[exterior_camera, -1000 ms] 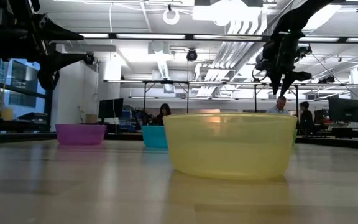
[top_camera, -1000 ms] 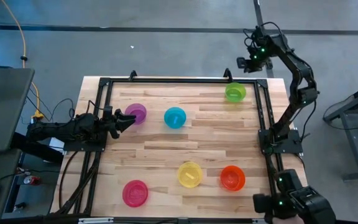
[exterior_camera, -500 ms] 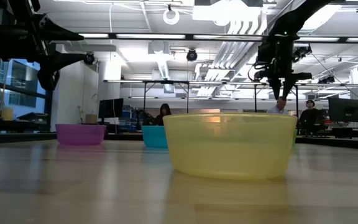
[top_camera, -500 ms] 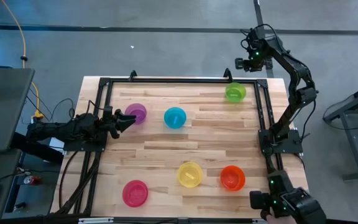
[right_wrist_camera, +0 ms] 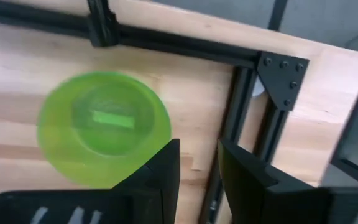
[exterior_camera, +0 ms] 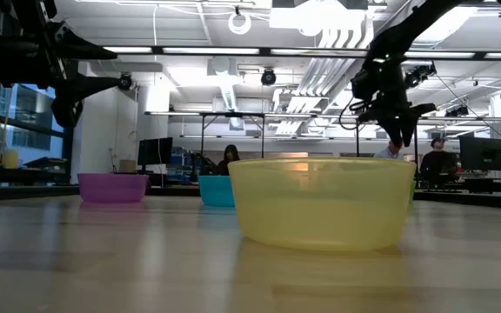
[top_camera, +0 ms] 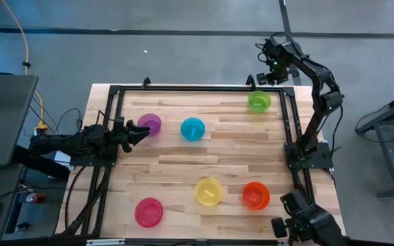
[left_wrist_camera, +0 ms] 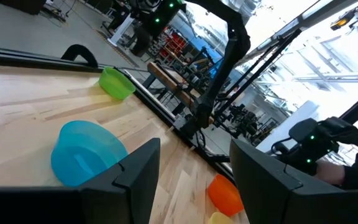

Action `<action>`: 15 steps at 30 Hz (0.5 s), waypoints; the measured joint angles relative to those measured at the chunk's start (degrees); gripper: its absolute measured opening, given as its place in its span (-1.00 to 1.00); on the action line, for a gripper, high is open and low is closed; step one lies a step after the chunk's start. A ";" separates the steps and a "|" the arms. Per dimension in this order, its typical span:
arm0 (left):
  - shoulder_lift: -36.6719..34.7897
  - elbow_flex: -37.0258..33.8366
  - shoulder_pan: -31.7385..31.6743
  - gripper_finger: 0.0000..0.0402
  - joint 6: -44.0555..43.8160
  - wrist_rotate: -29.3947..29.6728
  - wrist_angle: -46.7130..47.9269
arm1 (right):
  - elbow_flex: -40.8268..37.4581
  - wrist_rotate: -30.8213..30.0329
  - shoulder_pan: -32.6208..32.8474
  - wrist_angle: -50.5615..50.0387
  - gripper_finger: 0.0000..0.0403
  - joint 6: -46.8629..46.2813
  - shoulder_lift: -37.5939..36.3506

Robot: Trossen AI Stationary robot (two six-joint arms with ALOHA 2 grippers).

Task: Nest bowls inside each other
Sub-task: Stack the green bowl on the blue bowl

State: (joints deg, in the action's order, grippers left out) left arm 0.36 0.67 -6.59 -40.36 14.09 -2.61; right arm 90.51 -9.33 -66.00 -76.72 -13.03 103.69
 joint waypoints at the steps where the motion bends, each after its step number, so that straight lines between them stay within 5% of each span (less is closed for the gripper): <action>1: 0.00 0.00 0.00 -0.08 0.02 0.00 -0.02 | 0.24 -0.41 0.16 -0.70 -0.50 0.04 0.50; 15: 0.00 0.00 0.00 -0.08 0.02 0.00 -0.07 | 0.49 1.75 0.57 -3.80 -0.50 6.83 0.93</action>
State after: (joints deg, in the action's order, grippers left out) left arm 0.36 0.67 -6.59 -40.34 14.09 -2.68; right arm 91.00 -7.58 -65.43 -80.52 -6.21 104.62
